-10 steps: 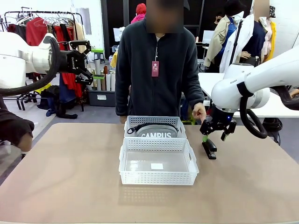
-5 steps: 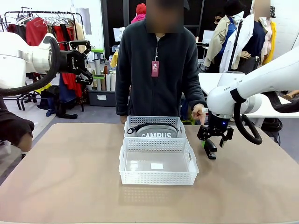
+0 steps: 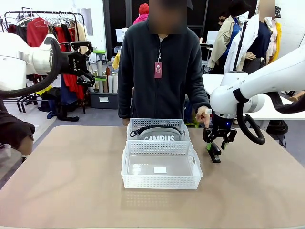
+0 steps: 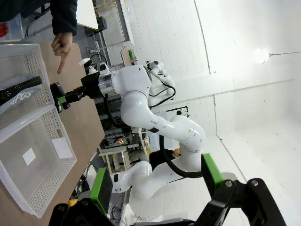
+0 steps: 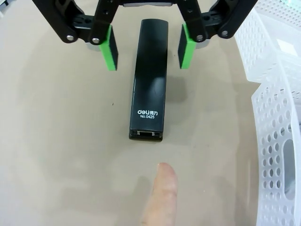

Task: Distribute items into two baskets.
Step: Pick up the Stapler that the person points to.

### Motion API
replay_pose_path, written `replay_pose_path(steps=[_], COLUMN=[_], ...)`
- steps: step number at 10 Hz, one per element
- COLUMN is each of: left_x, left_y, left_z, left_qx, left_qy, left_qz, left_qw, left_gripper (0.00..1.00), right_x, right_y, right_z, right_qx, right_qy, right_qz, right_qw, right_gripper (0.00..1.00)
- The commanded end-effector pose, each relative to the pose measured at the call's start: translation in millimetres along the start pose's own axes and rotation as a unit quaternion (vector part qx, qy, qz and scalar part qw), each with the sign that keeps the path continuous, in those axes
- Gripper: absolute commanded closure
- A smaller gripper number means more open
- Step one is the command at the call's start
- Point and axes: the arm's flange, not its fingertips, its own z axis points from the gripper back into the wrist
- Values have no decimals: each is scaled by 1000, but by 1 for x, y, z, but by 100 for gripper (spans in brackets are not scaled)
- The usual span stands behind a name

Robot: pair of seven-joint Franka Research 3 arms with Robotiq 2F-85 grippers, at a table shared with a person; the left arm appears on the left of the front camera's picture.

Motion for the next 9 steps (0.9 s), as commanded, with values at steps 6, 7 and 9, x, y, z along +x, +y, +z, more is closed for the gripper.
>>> replay_pose_path(steps=[6, 7, 9], left_x=[-1, -1, -1], left_y=[-3, -3, -3], left_z=[1, 1, 1], left_qx=[1, 1, 1], left_qy=[-1, -1, -1], left_qz=[5, 5, 5], left_qw=[1000, 1000, 1000], left_gripper=[0, 0, 0], right_x=[6, 5, -1], right_y=[-1, -2, -5], right_z=[10, 21, 55], right_qx=[-20, -20, -11], right_qy=[12, 12, 7], right_qz=[-19, -25, -37], right_qw=[1000, 999, 999], right_gripper=[100, 100, 100])
